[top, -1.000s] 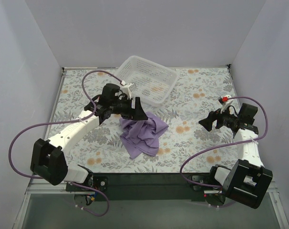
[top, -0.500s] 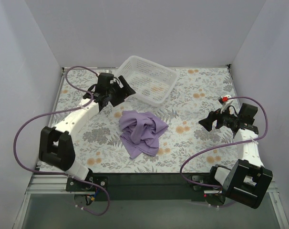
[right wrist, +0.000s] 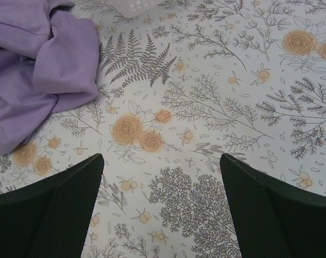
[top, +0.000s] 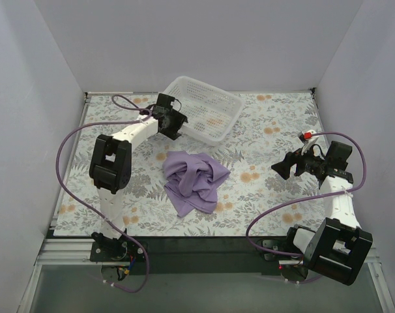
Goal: Fold and stack the t-shirts
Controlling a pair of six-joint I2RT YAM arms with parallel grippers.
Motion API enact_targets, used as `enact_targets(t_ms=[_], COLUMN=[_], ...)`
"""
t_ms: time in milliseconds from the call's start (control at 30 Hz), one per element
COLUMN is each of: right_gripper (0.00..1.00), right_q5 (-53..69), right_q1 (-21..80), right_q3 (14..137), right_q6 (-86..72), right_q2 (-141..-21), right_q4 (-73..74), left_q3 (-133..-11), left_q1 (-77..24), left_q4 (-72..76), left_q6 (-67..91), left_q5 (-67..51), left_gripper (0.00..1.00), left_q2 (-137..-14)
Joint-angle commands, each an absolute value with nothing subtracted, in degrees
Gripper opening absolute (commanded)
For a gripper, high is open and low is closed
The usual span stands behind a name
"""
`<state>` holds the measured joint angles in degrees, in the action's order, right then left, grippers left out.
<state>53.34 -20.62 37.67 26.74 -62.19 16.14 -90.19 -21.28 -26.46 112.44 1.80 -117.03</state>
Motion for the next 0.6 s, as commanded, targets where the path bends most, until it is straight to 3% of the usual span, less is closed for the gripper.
enact_targets(t_ms=[0, 200, 233, 267, 567], right_gripper=[0.95, 0.95, 0.95, 0.95, 0.95], right_q5=[54.93, 54.67, 54.58, 54.49, 54.84], right_q1=[-20.92, -21.01, -21.01, -21.01, -21.01], right_q3=[38.5, 38.5, 38.5, 38.5, 38.41], right_q6=[26.46, 26.46, 26.54, 26.54, 26.54], right_q2=[-60.91, -60.73, -60.65, -60.64, -60.03], right_q4=[14.68, 14.68, 14.68, 14.68, 14.85], left_q3=[-93.6, -95.19, -95.01, -94.57, -70.34], left_q1=[-21.45, -21.44, -21.45, -21.36, -18.04], left_q4=[-30.23, -30.06, -30.06, -30.06, -14.17], left_q6=[116.28, 113.48, 112.86, 112.24, 94.42], left_q5=[5.36, 4.74, 5.01, 5.36, 6.27], left_gripper=[0.48, 0.19, 0.05, 0.0, 0.0], left_q2=[-118.47, -119.01, -118.57, -117.87, -92.84])
